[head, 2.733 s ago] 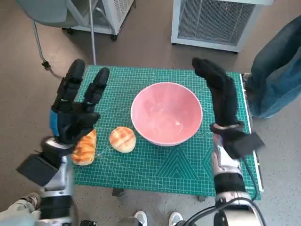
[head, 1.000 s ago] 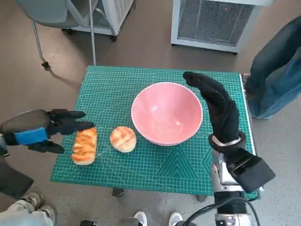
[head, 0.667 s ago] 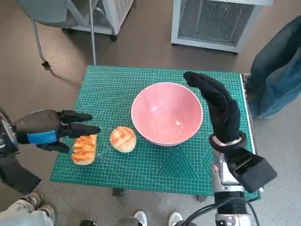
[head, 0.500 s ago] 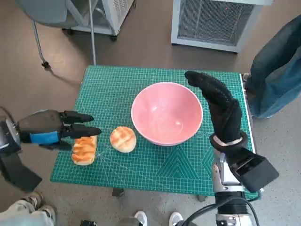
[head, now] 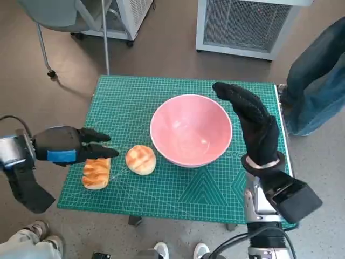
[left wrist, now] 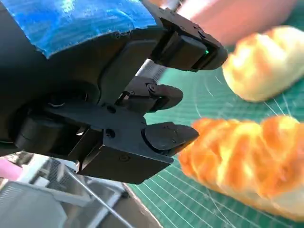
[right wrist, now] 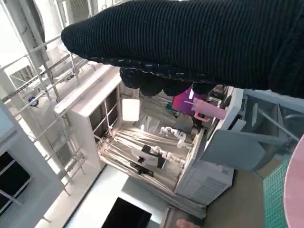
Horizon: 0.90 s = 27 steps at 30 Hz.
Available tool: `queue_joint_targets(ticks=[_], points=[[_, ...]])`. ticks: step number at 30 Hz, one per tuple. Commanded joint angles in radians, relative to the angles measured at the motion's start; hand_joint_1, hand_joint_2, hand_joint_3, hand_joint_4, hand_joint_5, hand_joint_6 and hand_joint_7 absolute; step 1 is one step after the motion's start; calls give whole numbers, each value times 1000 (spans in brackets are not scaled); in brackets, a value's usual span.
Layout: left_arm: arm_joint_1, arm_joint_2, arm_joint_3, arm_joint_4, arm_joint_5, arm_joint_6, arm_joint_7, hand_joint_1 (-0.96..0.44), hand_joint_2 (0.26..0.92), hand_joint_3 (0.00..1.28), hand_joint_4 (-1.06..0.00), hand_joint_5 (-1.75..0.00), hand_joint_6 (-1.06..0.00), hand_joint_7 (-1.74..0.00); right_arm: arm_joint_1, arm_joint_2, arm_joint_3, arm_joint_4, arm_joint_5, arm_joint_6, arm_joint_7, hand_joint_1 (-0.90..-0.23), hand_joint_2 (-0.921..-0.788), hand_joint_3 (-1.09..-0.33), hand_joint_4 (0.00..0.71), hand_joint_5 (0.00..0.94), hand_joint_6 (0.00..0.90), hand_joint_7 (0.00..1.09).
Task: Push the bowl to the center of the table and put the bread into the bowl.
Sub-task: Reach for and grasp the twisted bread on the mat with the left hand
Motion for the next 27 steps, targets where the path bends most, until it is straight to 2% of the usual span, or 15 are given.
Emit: queue_joint_targets(ticks=[1,4,12,15,22,27], points=[[-17,-21,-50,55,-13,-4,-26,162,921,581,-359,-6,-394,-3,27,-1,-3,0,-8,15,-6,-624,-921,-803,214,3,-1,591],[-17,-33,-68,87,-30,-13,-43,124,921,561,-381,-15,-411,-12,27,1,-2,0,-11,15,-10,-624,-921,-803,214,3,-1,591],[2,-57,-97,150,-117,-59,-120,-194,921,381,-491,-47,-508,-55,27,4,-2,2,-15,15,-18,-624,-921,-803,214,3,-1,591],[11,-59,-107,158,-142,-71,-140,-257,921,344,-525,-54,-543,-70,28,5,-1,2,-18,13,-22,-624,-921,-803,214,3,-1,591],[26,-73,-130,191,-180,-78,-167,-296,921,316,-580,-62,-603,-96,27,9,-1,11,-20,8,-25,-624,-921,-803,215,3,-1,592],[28,-85,-146,220,-197,-58,-196,-260,921,316,-565,-44,-585,-86,28,13,0,15,-24,5,-29,-621,-921,-802,216,3,-1,595]])
